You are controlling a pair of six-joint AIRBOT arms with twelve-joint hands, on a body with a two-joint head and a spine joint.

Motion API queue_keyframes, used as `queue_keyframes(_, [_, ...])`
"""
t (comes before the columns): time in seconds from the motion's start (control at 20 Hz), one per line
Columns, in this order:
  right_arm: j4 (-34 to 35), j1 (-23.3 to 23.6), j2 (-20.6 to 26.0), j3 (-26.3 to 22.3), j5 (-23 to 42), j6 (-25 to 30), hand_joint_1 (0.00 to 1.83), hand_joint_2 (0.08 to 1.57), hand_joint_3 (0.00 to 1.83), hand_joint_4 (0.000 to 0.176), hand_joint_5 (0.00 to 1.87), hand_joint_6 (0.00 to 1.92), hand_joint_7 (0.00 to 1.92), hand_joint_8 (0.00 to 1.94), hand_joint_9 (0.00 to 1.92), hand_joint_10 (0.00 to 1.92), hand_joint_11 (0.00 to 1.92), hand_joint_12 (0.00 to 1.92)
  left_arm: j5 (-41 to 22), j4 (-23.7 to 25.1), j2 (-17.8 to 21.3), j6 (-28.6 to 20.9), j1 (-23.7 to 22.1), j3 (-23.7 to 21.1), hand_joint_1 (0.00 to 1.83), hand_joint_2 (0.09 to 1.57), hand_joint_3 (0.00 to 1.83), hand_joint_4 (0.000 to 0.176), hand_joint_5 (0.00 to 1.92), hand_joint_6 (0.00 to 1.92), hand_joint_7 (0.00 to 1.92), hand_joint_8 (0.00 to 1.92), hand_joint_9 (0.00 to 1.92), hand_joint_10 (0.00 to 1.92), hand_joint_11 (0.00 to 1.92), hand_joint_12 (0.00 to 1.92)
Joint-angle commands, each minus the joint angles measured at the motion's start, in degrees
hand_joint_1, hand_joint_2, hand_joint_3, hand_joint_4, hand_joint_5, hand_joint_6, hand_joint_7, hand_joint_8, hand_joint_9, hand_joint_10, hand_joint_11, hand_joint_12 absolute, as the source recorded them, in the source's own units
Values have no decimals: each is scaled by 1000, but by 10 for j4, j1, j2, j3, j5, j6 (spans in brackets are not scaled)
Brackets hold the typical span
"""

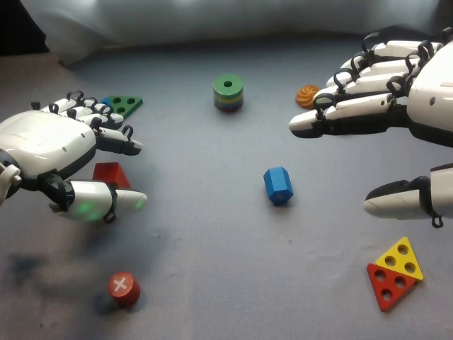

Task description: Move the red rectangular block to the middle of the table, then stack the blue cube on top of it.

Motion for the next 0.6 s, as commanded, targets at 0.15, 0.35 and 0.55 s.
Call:
queue_keyframes(0.15, [9,5,6,-2,63,4,518,1169,0,0,268,8,263,5,221,7,0,512,-72,6,4,-11,12,5,304,1069,1,136,540,7,246,0,116,1,0,291])
queue_keyframes(0.35, [9,5,6,-2,63,4,494,1176,1,0,256,3,259,3,217,3,0,484,-76,6,4,-14,19,6,289,1071,1,120,513,0,234,0,118,1,0,314])
queue_keyframes(0.55, [9,5,6,-2,63,4,533,1161,0,0,278,4,273,2,240,9,0,624,-86,6,4,-20,33,7,313,1071,0,107,525,2,236,0,122,2,0,332])
